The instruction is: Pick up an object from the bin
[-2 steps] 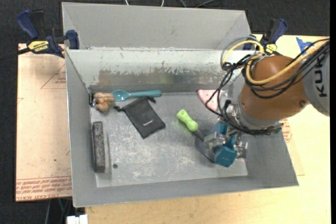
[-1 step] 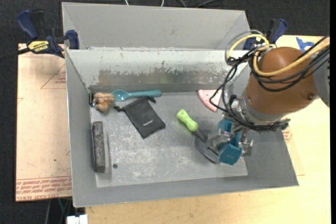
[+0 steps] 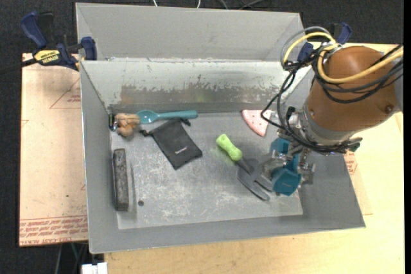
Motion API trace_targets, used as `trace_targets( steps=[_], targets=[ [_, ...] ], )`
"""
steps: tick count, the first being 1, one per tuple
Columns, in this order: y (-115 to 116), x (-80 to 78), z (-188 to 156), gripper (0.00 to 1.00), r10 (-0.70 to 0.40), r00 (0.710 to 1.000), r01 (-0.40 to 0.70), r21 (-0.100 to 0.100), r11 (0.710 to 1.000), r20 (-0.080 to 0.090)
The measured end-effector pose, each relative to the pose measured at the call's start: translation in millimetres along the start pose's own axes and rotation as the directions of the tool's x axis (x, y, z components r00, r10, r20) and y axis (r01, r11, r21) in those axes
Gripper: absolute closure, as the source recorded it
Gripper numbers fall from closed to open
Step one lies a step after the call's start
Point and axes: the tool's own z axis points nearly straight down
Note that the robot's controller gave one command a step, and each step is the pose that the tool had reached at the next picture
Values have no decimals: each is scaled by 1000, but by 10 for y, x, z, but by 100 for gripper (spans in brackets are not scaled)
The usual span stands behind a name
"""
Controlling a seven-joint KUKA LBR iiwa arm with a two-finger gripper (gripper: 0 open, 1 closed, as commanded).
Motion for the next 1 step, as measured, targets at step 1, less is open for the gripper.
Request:
trace_targets(
  steps=[1],
  targets=[
    [21, 0, -238, 100, 2, 1000, -2, -7, 1000, -1]
  ],
)
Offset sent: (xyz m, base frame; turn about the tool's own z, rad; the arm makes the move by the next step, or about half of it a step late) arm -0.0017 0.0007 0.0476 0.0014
